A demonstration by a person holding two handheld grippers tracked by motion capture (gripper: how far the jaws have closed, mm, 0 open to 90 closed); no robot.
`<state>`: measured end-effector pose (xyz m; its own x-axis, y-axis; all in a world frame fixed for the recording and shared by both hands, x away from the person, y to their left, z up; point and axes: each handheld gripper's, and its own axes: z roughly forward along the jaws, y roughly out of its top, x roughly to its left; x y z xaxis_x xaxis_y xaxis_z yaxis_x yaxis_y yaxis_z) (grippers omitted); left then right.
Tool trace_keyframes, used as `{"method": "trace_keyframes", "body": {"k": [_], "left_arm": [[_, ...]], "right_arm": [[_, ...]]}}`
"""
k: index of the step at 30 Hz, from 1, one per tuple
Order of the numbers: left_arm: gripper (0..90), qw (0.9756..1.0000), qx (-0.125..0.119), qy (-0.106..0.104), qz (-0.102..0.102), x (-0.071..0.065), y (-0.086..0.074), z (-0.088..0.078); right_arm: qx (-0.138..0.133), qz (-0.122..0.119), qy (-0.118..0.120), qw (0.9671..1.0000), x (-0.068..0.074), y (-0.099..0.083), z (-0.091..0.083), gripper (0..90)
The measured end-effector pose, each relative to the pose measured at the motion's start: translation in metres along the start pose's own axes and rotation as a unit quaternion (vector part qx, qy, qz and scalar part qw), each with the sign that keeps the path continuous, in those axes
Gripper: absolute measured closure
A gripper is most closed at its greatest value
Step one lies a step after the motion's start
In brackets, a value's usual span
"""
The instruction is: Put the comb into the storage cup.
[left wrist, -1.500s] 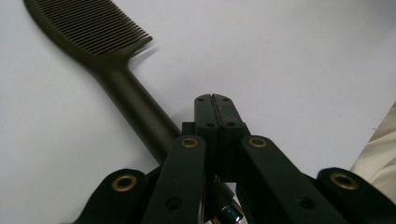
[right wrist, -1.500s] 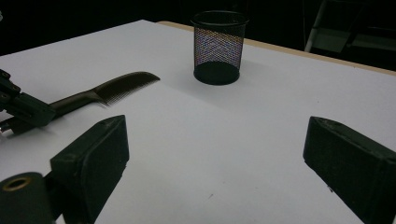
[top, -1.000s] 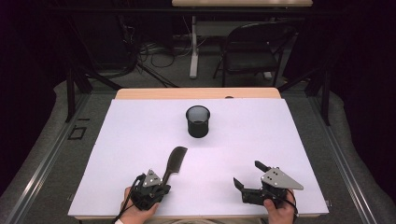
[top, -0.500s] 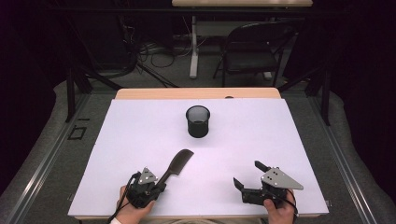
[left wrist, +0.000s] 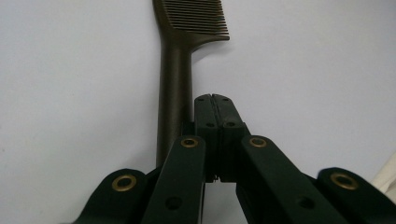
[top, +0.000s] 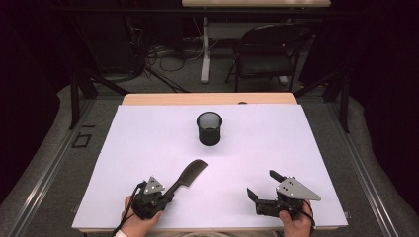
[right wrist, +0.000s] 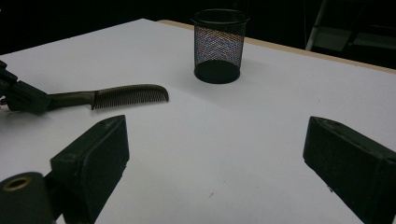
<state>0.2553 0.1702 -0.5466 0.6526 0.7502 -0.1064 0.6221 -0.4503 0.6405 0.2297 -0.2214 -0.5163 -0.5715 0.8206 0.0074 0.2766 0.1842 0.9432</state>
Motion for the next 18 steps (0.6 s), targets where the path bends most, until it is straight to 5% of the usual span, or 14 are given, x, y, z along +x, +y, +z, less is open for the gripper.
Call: {"method": "trace_keyframes", "body": {"k": [18], "left_arm": [[90.0,1.0,0.0,0.005,-0.007,0.006,-0.0005,-0.0013]], "right_arm": [[0.001,-0.003,0.0,1.0,-0.0006,-0.0003,0.0007,6.9]]}}
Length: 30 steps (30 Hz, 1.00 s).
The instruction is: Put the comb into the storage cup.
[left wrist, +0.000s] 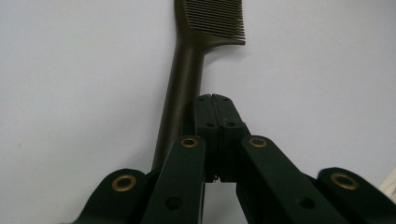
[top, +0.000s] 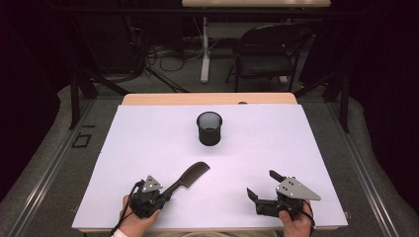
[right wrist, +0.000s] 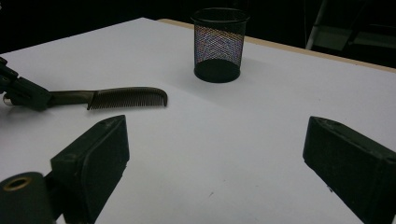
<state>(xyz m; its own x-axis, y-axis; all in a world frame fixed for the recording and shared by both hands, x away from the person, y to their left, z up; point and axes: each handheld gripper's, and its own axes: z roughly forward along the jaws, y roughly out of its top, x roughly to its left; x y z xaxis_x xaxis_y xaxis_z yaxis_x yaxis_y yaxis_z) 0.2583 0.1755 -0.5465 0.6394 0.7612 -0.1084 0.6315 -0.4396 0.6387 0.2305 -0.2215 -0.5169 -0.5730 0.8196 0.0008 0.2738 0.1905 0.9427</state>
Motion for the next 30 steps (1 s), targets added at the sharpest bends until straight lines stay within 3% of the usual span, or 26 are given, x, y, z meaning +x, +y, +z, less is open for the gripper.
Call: {"method": "trace_keyframes", "body": {"k": [14,30], "left_arm": [[87.9,0.9998,-0.016,-0.012,-0.001,-0.001,0.001,-0.005],[72.4,0.9988,-0.045,-0.02,-0.01,0.003,0.002,-0.014]], "right_arm": [[0.0,-0.001,0.001,1.0,0.0,0.0,0.001,6.9],[0.001,-0.001,0.003,1.0,0.0,0.0,0.001,7.0]]}}
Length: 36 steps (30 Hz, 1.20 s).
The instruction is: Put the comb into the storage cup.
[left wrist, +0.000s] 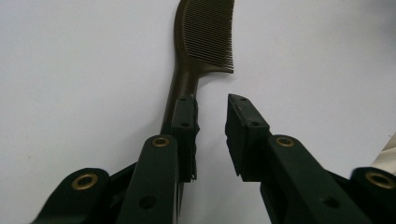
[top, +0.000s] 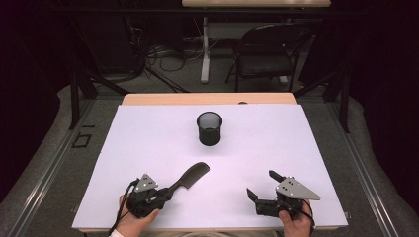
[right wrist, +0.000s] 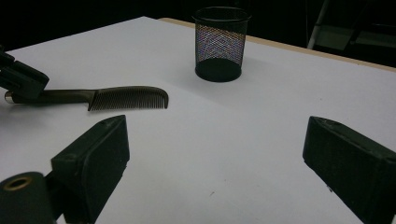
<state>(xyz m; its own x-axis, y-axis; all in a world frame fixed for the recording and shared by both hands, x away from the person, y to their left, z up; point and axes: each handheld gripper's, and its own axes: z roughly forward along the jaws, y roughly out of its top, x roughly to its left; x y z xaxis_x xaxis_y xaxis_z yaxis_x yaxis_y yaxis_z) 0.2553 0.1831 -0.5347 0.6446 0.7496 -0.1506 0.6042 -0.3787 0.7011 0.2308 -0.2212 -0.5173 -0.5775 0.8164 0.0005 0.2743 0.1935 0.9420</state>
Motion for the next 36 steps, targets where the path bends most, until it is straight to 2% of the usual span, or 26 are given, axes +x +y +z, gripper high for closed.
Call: {"method": "trace_keyframes", "body": {"k": [3,8,12,17,18,20,24,25,26,29,30,36], "left_arm": [[69.0,1.0,-0.008,-0.001,-0.003,0.002,0.001,-0.004],[58.3,0.9997,-0.022,-0.002,-0.006,0.006,0.002,-0.01],[54.7,0.9994,-0.032,0.003,-0.008,0.009,0.003,-0.014],[47.0,0.9992,-0.037,0.012,-0.01,0.013,0.004,-0.019],[46.1,0.9992,-0.038,0.008,-0.011,0.014,0.005,-0.02],[41.3,0.9991,-0.038,0.013,-0.015,0.015,0.005,-0.02],[37.1,0.9994,-0.033,0.003,-0.012,0.018,0.006,-0.021],[36.0,0.9994,-0.029,-0.003,-0.018,0.018,0.006,-0.02],[32.1,0.9995,-0.026,-0.009,-0.016,0.019,0.007,-0.02],[30.3,0.9995,-0.026,-0.013,-0.008,0.019,0.008,-0.021],[26.6,0.9996,-0.025,-0.012,-0.004,0.019,0.008,-0.021],[19.1,0.9999,-0.006,-0.011,0.007,0.019,0.011,-0.018]], "right_arm": [[0.0,0.001,0.0,1.0,0.0,0.0,0.0,7.1],[0.0,0.0,0.0,1.0,0.0,0.0,0.0,7.1],[0.001,-0.001,0.001,1.0,0.0,0.0,0.0,7.1],[0.0,0.0,0.001,1.0,0.0,0.0,0.001,7.4],[0.0,0.0,0.0,1.0,0.0,0.0,0.001,7.6],[0.0,-0.001,0.001,1.0,0.0,0.0,0.001,7.6],[0.004,-0.001,0.003,1.0,0.0,0.0,0.0,7.7],[0.005,-0.003,0.003,1.0,0.0,0.0,0.0,7.8],[0.005,-0.003,0.003,1.0,0.0,0.0,0.001,7.9],[0.004,-0.002,0.003,1.0,0.0,0.0,0.001,8.0],[0.005,-0.003,0.003,1.0,0.001,0.0,0.001,8.4],[0.006,-0.003,0.004,1.0,0.001,0.0,0.002,9.3]]}}
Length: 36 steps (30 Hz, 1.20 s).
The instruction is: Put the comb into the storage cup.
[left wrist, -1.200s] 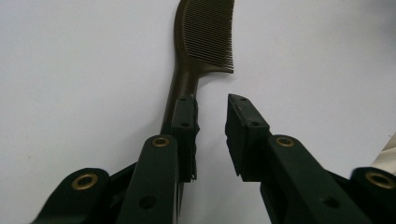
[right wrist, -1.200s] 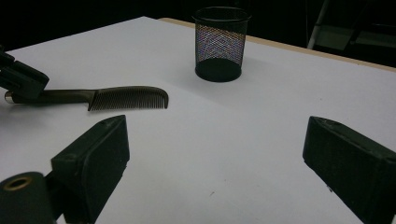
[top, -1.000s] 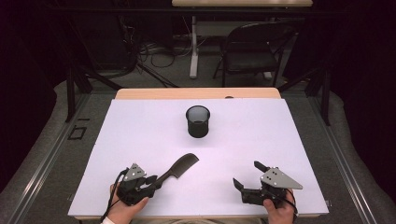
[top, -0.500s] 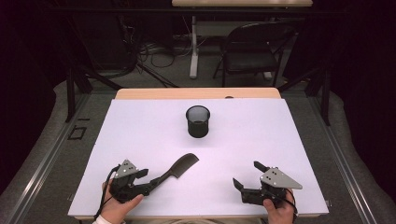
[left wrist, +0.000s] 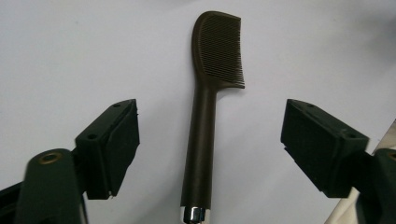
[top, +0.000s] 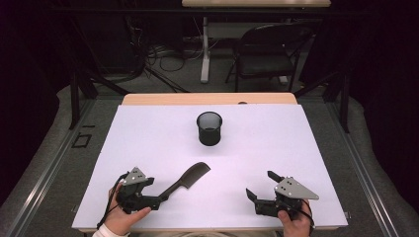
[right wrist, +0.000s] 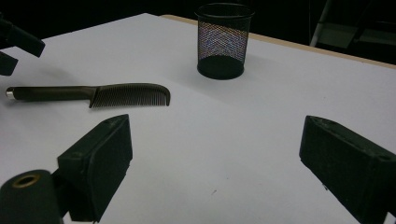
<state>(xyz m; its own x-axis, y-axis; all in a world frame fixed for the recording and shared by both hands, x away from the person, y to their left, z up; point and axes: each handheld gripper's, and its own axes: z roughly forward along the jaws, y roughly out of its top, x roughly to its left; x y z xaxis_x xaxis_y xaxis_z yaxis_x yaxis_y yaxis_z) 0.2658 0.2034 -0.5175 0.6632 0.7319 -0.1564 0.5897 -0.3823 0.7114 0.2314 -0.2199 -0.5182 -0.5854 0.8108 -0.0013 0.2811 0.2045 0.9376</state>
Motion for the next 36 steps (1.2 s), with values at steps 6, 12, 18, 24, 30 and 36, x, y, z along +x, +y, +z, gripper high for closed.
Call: {"method": "trace_keyframes", "body": {"k": [6,12,18,24,30,36], "left_arm": [[7.4,0.9999,0.014,0.001,0.006,0.001,0.004,0.002],[0.0,0.9993,0.035,0.001,0.015,0.001,0.009,0.004],[0.0,0.999,0.039,0.008,0.023,0.001,0.014,0.003],[0.1,0.9985,0.049,0.0,0.025,0.0,0.021,0.001],[0.1,0.9975,0.064,-0.004,0.028,0.002,0.03,-0.003],[0.2,0.9954,0.088,-0.007,0.038,0.001,0.04,-0.002]], "right_arm": [[0.0,0.0,0.0,1.0,0.0,0.0,0.0,9.5],[0.0,0.0,-0.001,1.0,0.0,0.0,0.001,9.6],[0.002,-0.001,0.0,1.0,0.0,0.0,0.001,9.7],[0.005,-0.001,0.0,1.0,0.0,-0.001,0.002,9.8],[0.006,-0.001,0.002,1.0,0.001,-0.001,0.003,9.8],[0.006,0.0,0.001,1.0,0.001,-0.001,0.003,10.0]]}}
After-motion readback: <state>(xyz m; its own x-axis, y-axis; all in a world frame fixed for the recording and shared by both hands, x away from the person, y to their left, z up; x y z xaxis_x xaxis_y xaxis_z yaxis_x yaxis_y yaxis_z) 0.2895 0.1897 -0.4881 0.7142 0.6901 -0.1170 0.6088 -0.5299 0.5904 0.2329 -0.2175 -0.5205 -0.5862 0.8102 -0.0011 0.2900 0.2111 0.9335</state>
